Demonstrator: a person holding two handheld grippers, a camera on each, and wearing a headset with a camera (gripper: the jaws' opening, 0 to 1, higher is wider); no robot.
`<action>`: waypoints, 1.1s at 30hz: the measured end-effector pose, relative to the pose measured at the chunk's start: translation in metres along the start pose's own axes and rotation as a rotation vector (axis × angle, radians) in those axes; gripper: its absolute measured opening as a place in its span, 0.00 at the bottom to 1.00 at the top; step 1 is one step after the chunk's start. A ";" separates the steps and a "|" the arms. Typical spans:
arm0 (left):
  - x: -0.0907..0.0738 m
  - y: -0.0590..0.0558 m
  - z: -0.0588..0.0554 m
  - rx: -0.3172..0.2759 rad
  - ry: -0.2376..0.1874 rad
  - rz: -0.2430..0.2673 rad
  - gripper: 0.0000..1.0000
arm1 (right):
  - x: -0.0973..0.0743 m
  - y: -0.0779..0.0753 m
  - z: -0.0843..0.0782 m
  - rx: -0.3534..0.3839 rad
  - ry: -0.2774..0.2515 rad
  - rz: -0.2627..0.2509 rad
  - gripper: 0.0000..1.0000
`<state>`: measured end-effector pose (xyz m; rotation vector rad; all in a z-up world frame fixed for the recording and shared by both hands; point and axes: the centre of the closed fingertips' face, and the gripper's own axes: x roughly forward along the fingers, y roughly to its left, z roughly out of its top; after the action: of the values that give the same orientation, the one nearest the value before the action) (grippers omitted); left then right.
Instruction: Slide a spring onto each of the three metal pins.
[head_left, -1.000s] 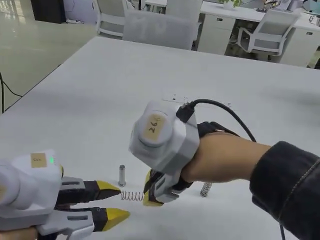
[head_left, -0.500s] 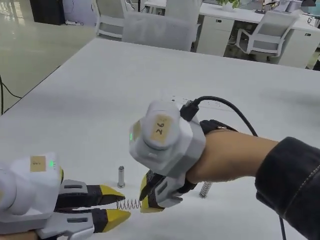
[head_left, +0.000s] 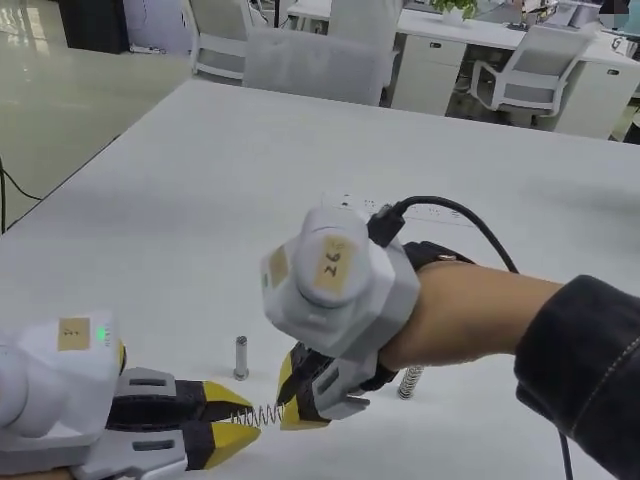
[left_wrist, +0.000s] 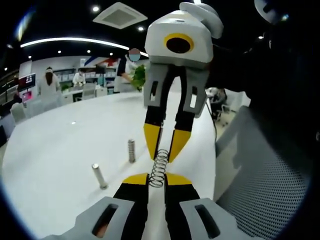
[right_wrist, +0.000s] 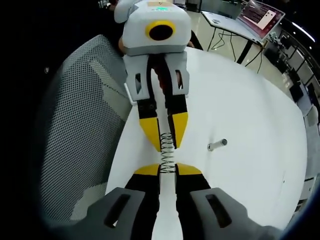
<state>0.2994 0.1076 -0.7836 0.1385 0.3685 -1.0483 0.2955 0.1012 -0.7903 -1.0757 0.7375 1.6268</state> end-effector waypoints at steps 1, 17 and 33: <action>0.000 0.000 0.000 0.000 -0.001 0.001 0.03 | 0.000 -0.001 0.000 0.009 -0.002 -0.003 0.08; 0.000 -0.005 0.012 -0.013 -0.054 -0.028 0.03 | 0.009 0.001 -0.008 0.058 -0.002 0.011 0.14; -0.001 -0.001 0.007 -0.025 -0.051 -0.008 0.03 | -0.006 -0.002 0.015 0.043 -0.065 -0.024 0.08</action>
<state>0.2999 0.1054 -0.7765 0.0881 0.3363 -1.0533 0.2932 0.1119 -0.7781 -0.9923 0.7110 1.6110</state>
